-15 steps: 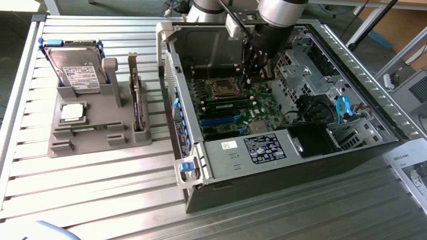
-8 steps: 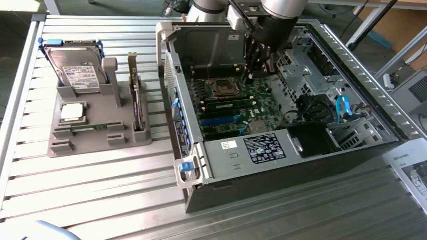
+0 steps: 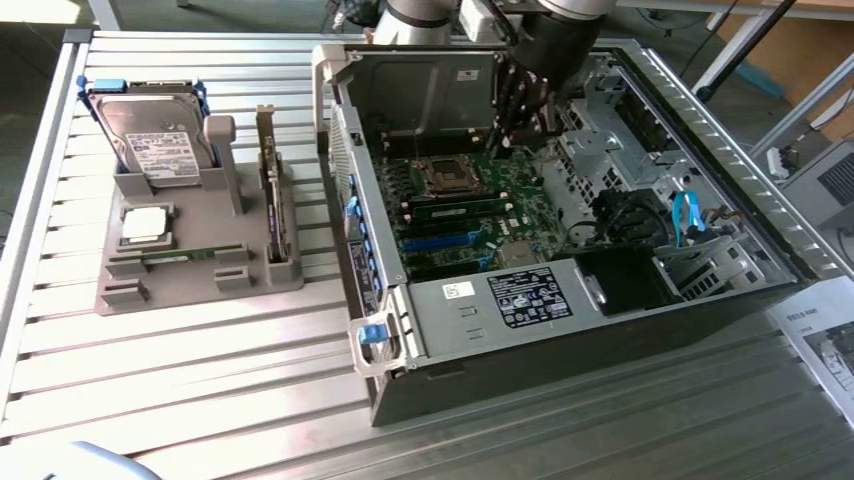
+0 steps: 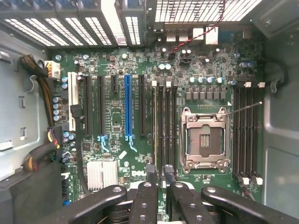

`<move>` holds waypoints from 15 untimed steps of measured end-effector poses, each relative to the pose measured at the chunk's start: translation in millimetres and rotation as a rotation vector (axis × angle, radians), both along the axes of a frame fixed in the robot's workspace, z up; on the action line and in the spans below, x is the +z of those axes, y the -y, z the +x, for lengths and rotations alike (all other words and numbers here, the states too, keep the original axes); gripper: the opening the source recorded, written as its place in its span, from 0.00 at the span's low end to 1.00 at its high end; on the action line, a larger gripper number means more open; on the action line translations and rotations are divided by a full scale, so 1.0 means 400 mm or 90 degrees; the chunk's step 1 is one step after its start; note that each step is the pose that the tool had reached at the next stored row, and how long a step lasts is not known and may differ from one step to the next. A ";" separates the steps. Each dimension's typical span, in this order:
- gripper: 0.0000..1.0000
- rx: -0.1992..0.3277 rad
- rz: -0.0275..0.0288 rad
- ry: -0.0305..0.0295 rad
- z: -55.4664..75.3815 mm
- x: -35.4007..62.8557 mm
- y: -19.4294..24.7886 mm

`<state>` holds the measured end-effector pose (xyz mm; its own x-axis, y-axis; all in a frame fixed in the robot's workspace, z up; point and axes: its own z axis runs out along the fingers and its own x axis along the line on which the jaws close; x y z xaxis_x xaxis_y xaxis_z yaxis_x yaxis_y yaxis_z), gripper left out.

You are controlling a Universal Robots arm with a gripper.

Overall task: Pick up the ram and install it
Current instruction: 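Insert the ram into the slot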

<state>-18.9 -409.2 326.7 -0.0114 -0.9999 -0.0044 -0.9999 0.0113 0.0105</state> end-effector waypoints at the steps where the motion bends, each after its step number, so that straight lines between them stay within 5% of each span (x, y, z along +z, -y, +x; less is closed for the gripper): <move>1: 0.19 0.000 0.0000 0.0000 0.000 0.005 0.000; 15: 0.19 0.000 0.0001 0.0000 0.000 0.059 0.000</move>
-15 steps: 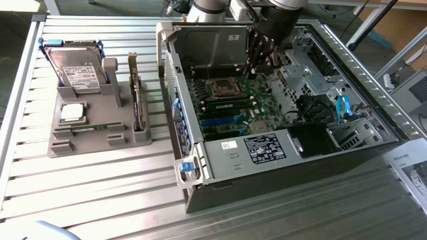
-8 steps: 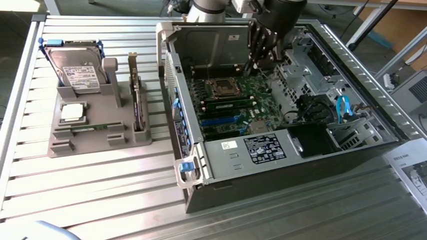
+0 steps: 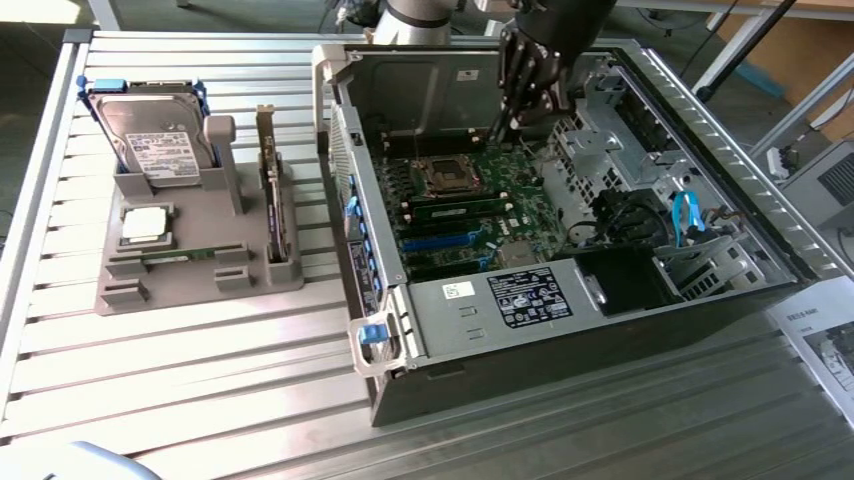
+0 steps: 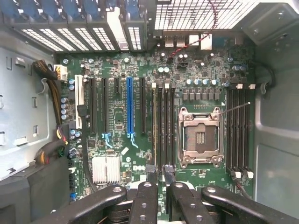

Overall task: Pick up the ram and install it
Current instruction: 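Insert the ram into the slot, then press down the ram until it locks into place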

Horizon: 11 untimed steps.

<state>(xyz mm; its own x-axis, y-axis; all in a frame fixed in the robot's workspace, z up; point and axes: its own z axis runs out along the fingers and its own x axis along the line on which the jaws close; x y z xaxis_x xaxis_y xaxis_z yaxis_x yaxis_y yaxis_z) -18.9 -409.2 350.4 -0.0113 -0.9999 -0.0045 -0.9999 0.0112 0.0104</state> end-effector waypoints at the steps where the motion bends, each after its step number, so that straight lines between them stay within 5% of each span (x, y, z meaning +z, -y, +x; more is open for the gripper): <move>1: 0.19 0.000 0.0000 0.0000 0.000 0.002 0.000; 11: 0.19 0.000 0.0001 0.0000 0.000 0.008 0.000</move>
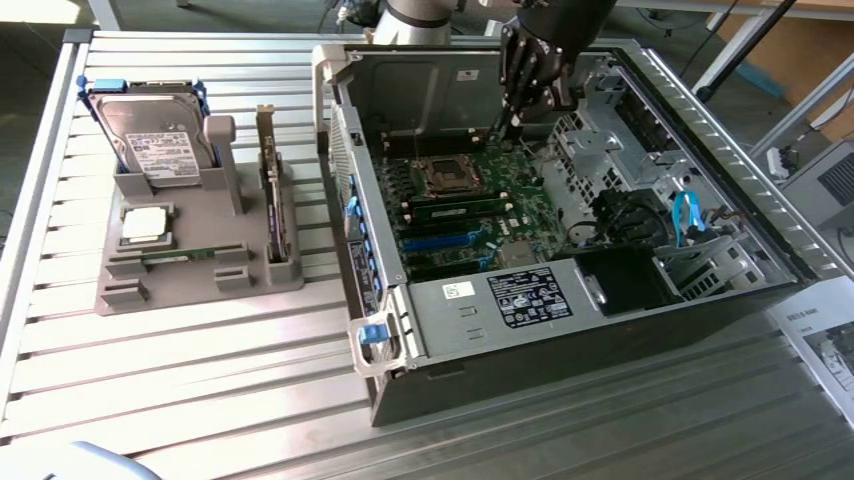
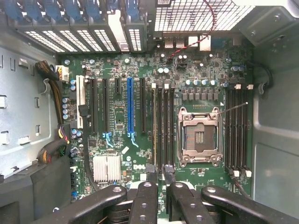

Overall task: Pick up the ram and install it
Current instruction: 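Press down the ram until it locks into place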

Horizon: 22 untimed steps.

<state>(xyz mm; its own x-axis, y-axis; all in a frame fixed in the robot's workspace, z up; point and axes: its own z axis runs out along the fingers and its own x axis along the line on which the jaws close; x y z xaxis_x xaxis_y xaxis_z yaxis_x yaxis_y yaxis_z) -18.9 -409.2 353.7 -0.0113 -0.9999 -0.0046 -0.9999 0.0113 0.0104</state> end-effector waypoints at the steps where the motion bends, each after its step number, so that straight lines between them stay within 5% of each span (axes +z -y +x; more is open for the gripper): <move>1: 0.19 0.000 0.0000 0.0000 0.000 0.000 0.000; 22: 0.10 0.000 0.0000 0.0000 0.000 0.000 0.000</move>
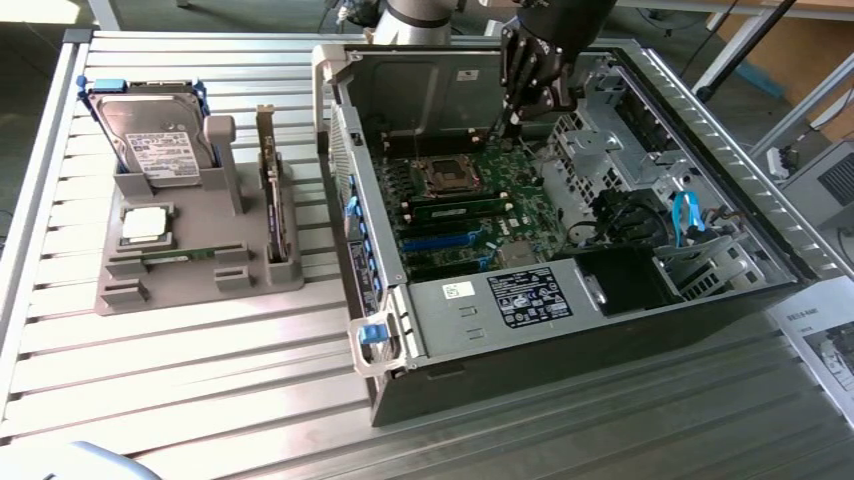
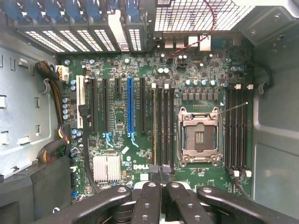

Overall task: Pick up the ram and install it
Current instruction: 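Press down the ram until it locks into place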

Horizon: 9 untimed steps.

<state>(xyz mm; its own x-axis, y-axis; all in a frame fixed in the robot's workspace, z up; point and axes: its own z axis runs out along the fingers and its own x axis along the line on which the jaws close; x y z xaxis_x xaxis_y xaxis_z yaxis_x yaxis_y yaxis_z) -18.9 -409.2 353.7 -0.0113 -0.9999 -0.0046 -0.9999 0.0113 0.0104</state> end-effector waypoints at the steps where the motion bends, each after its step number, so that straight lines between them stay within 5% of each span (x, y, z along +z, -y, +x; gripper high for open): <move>1: 0.10 0.000 0.0000 0.0000 0.000 0.000 0.000; 9: 0.10 0.000 0.0000 0.0000 0.023 0.000 0.000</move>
<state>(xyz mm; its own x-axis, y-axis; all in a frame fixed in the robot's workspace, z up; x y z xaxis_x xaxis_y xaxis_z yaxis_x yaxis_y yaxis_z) -9.6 -409.3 353.8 -0.0114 -0.9999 -0.0045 -0.9999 0.0113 0.0104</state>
